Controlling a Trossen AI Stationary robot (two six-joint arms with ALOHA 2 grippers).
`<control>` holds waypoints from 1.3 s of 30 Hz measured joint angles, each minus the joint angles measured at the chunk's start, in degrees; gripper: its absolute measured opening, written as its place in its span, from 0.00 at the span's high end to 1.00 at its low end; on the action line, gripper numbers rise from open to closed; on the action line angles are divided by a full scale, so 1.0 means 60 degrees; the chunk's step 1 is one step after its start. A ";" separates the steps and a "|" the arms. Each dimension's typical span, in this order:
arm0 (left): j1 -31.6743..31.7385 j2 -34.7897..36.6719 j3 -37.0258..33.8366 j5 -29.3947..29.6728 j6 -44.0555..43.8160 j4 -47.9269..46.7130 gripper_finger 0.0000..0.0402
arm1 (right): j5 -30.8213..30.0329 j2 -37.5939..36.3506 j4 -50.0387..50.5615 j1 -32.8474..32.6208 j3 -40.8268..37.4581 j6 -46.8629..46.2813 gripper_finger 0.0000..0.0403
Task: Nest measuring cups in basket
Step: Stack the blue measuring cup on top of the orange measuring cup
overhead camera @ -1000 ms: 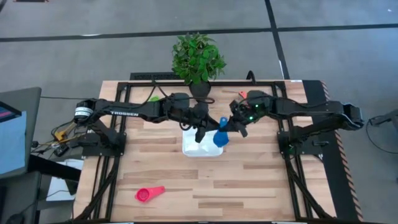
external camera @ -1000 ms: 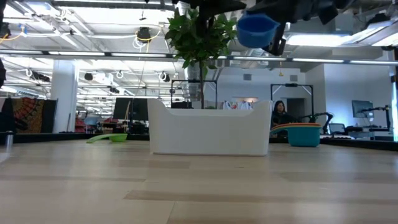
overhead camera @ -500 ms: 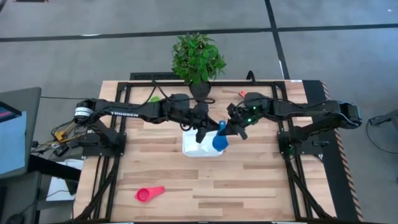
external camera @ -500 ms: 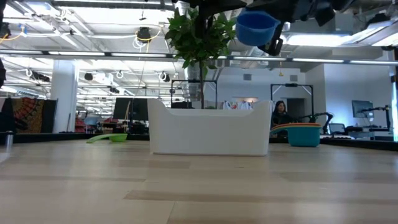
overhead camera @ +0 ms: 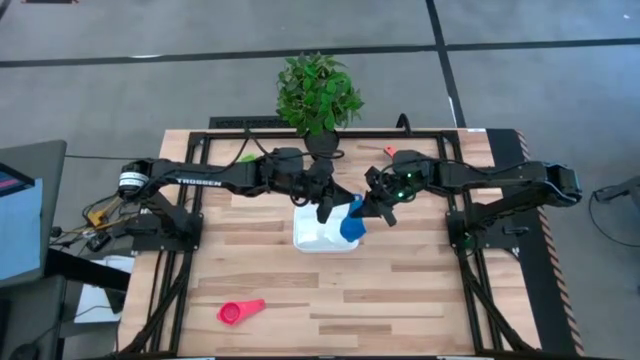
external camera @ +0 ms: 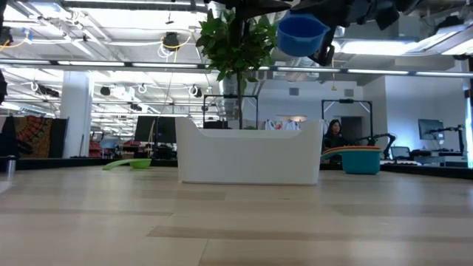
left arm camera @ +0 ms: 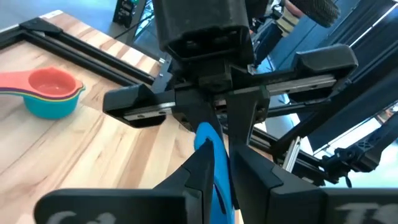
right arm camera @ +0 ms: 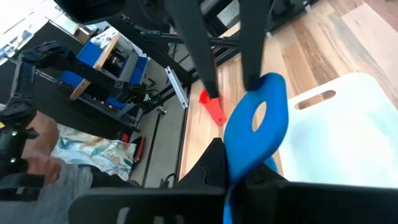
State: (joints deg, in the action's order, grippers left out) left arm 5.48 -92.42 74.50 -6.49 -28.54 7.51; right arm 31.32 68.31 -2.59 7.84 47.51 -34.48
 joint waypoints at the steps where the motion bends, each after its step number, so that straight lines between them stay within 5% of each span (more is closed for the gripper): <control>1: 0.0003 0.0000 -0.0001 0.0022 -0.0011 0.0000 0.87 | 0.0009 0.0000 0.0009 0.0000 0.0000 0.0000 0.97; 17: 0.0014 -0.0004 -0.0018 0.0690 0.0124 -0.0134 0.87 | 0.0052 -0.0015 0.0004 -0.0004 0.0022 0.0229 0.98; 34: 0.0032 -0.0012 -0.0021 -0.1081 -0.0350 -0.0325 0.84 | 0.0045 -0.0022 -0.0127 0.0059 0.0022 0.0359 0.98; 39: 0.0022 -0.0061 -0.0021 -0.0674 -0.0389 -0.0244 0.78 | 0.0030 -0.0022 -0.0313 0.0095 0.0025 0.0302 0.98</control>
State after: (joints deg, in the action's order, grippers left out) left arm 5.61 -92.79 74.37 -10.53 -30.87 6.04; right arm 31.50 68.18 -4.47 8.40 47.66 -32.67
